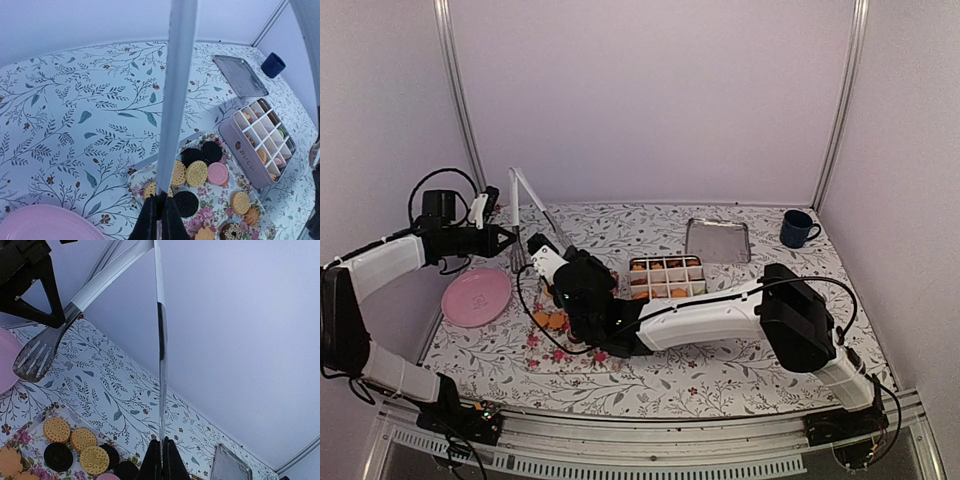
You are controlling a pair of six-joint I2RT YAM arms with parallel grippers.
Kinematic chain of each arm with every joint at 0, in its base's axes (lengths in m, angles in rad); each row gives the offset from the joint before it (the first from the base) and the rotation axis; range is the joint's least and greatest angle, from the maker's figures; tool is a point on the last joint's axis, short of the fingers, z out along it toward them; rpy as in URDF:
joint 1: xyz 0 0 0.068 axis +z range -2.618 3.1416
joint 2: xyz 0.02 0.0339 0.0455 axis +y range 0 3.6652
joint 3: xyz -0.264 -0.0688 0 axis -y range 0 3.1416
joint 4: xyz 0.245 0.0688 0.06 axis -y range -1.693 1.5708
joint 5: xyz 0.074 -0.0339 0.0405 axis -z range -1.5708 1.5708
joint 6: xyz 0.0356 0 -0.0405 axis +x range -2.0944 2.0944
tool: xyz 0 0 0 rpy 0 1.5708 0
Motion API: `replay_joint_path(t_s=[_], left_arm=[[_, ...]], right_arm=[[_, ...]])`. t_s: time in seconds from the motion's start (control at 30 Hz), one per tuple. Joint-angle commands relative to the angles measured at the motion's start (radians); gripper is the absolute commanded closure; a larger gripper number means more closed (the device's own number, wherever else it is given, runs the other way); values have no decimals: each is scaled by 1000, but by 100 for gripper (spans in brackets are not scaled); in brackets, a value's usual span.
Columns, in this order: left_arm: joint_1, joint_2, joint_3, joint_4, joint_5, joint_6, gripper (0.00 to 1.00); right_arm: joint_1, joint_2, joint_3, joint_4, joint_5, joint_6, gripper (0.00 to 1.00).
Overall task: Pack the cookies
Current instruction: Pass from the right arm to the left, then pass from the left arm to the right
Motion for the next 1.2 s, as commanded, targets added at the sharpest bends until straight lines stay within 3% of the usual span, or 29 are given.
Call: replay_joint_path(t_s=[0.0,0.17,0.2,0.33,0.47,0.53,0.77,1.0,1.17], left_arm=[[99,31,-8,128,-222,63,100],[58,-2,25,116,-74,147,100],[46,-8,37,101,-38,167,100],[2,-17,86,16,69,246,100],[-20,-23,119,-63,155,349,100],[-26,-36,127,-95,185,405,100],[-96,-94,140,-278,220,668,100],[-229,-129,164,-438,143,830,100],[-301,-136,153,-419,48,806,100]], right_arm=[[45,-149,-36,159,79,51,100],[68,-150,-33,8,-77,146,97],[75,-152,-30,-31,-125,194,88],[84,-175,-27,-176,-364,307,37],[82,-227,-53,-285,-590,372,7],[72,-283,-98,-342,-724,394,0],[-174,-596,-365,-304,-1356,669,1],[-295,-585,-293,-343,-1525,696,1],[-302,-517,-198,-397,-1594,685,1]])
